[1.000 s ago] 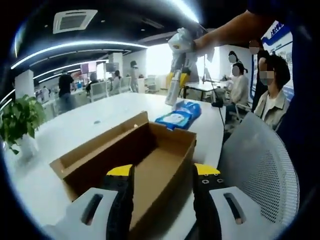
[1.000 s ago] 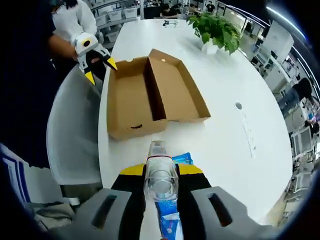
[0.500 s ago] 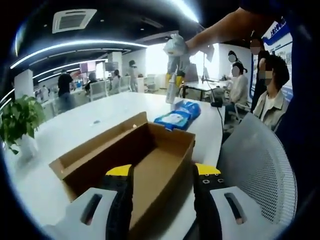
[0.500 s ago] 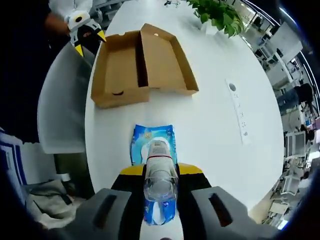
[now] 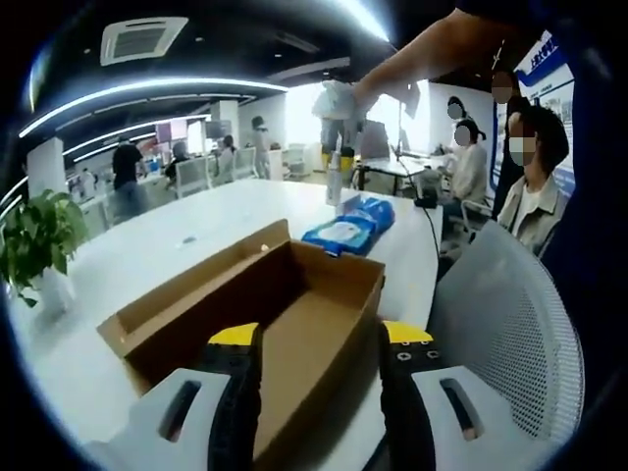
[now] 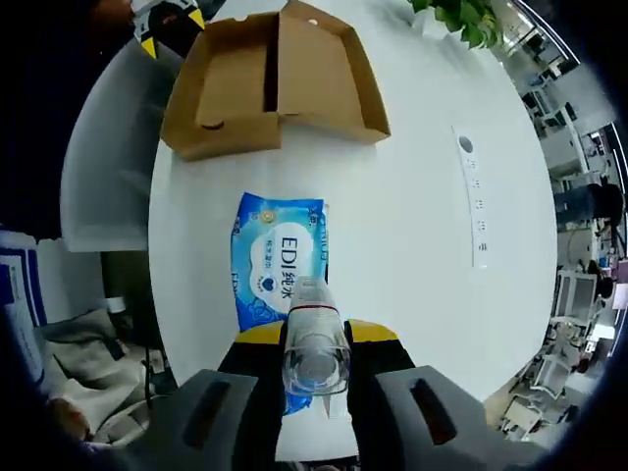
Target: Operate the shoe box by opening the lid, removing the specified soft item, and placing it in the target area until the item is outside and the box remains undamaged.
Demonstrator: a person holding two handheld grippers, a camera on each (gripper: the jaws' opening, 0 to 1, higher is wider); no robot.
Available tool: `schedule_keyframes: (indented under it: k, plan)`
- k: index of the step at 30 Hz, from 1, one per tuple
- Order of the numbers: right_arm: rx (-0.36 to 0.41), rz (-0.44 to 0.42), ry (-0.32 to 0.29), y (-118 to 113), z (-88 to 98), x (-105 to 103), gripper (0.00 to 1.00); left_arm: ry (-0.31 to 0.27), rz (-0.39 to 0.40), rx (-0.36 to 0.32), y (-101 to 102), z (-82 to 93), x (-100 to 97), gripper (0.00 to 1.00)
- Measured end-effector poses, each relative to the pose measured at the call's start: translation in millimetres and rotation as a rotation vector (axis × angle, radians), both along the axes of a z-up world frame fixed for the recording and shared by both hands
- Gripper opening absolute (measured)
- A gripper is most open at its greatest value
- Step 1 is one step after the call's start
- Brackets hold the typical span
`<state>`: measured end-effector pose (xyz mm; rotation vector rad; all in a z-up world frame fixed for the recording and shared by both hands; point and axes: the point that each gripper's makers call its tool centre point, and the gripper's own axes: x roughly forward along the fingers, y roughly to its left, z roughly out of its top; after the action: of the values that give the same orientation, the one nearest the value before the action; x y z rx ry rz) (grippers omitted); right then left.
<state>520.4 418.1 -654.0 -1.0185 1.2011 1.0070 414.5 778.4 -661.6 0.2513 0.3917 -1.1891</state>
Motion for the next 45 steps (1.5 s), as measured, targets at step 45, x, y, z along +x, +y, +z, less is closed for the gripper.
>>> schedule_keyframes:
  k: [45]
  plan:
    - [-0.031,0.031,0.044,-23.2,-81.5,40.2,0.2,0.034,-0.03,0.059,-6.5,-11.4,-3.1,0.43]
